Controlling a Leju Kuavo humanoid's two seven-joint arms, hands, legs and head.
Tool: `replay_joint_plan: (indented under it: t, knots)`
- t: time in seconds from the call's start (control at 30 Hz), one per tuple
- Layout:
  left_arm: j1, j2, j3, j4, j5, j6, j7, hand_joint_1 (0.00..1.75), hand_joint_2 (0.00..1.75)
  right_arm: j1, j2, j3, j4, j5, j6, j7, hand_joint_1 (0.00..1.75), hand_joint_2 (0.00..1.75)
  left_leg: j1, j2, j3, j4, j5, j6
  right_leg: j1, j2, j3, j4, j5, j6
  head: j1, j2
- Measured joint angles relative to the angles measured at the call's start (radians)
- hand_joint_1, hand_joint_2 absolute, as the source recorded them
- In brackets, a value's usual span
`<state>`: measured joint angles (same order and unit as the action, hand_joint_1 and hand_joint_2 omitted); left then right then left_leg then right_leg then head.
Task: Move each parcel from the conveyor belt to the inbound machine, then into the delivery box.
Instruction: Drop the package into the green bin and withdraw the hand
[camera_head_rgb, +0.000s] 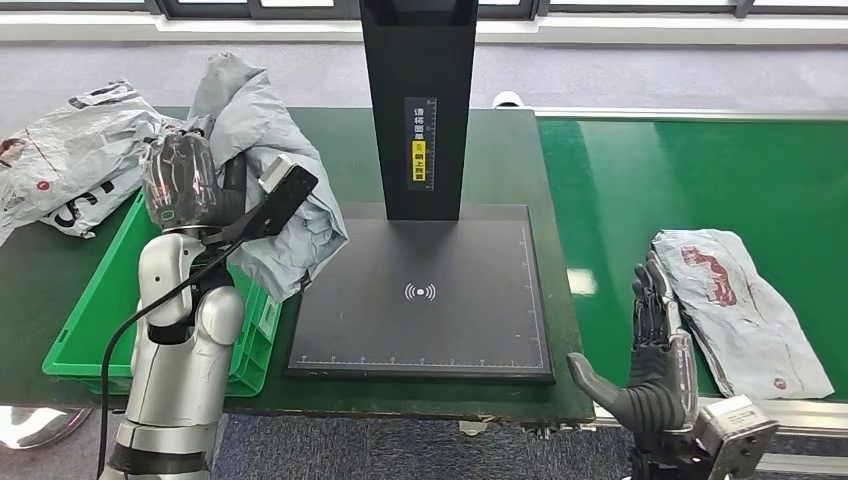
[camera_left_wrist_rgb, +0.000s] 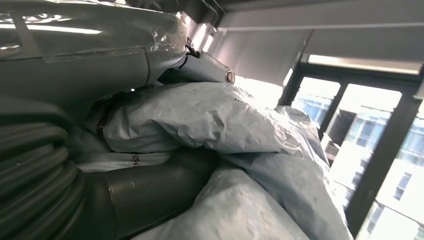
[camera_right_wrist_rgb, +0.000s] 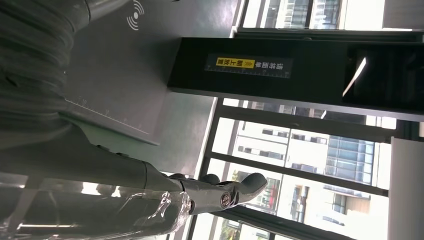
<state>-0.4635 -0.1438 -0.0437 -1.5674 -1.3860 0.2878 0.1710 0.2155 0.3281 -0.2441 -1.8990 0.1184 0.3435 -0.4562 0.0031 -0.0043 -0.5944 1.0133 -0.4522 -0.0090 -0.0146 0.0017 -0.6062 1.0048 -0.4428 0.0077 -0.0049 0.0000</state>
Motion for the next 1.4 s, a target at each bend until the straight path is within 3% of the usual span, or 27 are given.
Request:
replay_joint_plan:
  t: [0.13, 0.37, 0.53, 0.87, 1.0, 1.17, 1.4]
  knots:
    - [0.034, 0.018, 0.054, -0.052, -0.108, 0.025, 0.072, 1.75, 1.75, 0.003, 0.002, 0.000, -0.002, -0.001, 0.002, 0.008, 0.00, 1.75, 0.000, 0.002, 0.001, 0.000, -0.001, -0.001, 0.000, 0.002, 0.000, 0.000, 0.000, 0.000, 0.000, 0.000]
    - [0.052, 0.066, 0.191, -0.044, -0.136, -0.041, 0.118, 1.75, 1.75, 0.002, 0.002, 0.000, -0.002, -0.012, 0.013, 0.018, 0.00, 1.75, 0.002, 0.002, 0.001, 0.000, 0.000, -0.001, 0.002, 0.002, 0.000, 0.000, 0.000, 0.000, 0.000, 0.000]
    - [0.049, 0.112, 0.215, 0.031, -0.136, -0.098, 0.189, 1.75, 1.75, -0.006, -0.002, 0.000, 0.000, -0.026, 0.018, 0.024, 0.00, 1.75, 0.002, 0.002, 0.001, 0.000, 0.000, -0.001, 0.002, 0.003, 0.000, 0.000, 0.000, -0.001, 0.000, 0.000]
    - [0.041, 0.167, 0.251, 0.177, -0.137, -0.130, 0.209, 1.75, 1.75, -0.028, -0.020, 0.000, 0.015, -0.040, 0.021, 0.026, 0.00, 1.75, 0.002, 0.002, 0.001, 0.000, 0.000, -0.002, 0.002, 0.003, -0.001, 0.000, 0.000, -0.001, 0.000, 0.000]
    - [0.030, 0.178, 0.278, 0.260, -0.137, -0.141, 0.176, 0.00, 1.75, -0.042, -0.033, 0.000, 0.027, -0.046, 0.015, 0.025, 0.00, 1.75, 0.002, 0.002, 0.001, 0.000, 0.000, -0.002, 0.002, 0.002, -0.001, 0.000, 0.000, -0.002, 0.000, 0.000]
    - [0.014, 0.183, 0.295, 0.351, -0.137, -0.155, 0.170, 0.00, 1.75, -0.052, -0.048, 0.000, 0.047, -0.054, 0.011, 0.024, 0.00, 1.75, 0.002, 0.002, 0.001, 0.000, 0.000, -0.002, 0.002, 0.002, 0.000, 0.000, 0.001, -0.002, 0.000, 0.000]
    - [0.013, 0.184, 0.295, 0.374, -0.137, -0.171, 0.196, 0.00, 1.75, -0.057, -0.050, 0.000, 0.064, -0.053, 0.009, 0.024, 0.00, 1.75, 0.002, 0.002, 0.000, 0.000, 0.000, -0.002, 0.002, 0.002, 0.000, 0.000, 0.000, -0.002, 0.000, 0.000]
